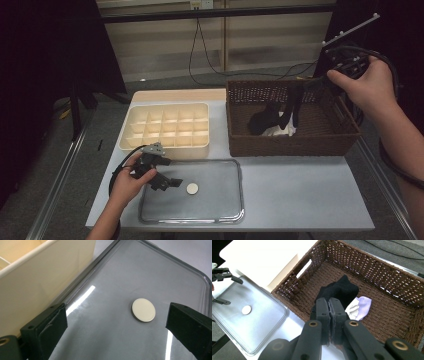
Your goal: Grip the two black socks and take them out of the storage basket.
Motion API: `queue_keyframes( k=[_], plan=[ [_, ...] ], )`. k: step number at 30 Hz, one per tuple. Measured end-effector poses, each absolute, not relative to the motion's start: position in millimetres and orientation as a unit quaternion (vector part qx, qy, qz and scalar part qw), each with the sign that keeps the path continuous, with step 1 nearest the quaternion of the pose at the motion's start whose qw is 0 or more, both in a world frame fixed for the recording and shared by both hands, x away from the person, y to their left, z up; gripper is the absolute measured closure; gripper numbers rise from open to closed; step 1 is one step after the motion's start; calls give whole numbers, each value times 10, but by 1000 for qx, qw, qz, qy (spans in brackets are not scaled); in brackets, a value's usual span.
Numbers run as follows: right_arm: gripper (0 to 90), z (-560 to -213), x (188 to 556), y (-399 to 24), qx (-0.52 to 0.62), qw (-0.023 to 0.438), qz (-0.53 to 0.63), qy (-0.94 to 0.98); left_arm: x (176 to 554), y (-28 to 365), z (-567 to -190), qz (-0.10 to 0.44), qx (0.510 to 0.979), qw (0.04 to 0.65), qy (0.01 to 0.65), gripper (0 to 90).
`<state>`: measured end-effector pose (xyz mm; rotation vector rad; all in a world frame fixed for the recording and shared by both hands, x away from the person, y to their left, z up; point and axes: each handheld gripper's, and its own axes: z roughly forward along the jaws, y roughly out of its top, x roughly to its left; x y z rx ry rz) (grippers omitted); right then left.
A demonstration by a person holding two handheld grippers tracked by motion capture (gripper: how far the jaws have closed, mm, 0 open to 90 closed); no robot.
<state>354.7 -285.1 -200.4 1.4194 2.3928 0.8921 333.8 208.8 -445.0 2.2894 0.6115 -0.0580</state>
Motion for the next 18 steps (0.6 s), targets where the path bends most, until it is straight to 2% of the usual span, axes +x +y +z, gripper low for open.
queue_keyframes(
  k=[18],
  plan=[
    [876, -1902, 3269, -2750, 449, 104, 326, 825, 3323, 2061, -4454, -24, 895, 375, 240, 32]
  ],
)
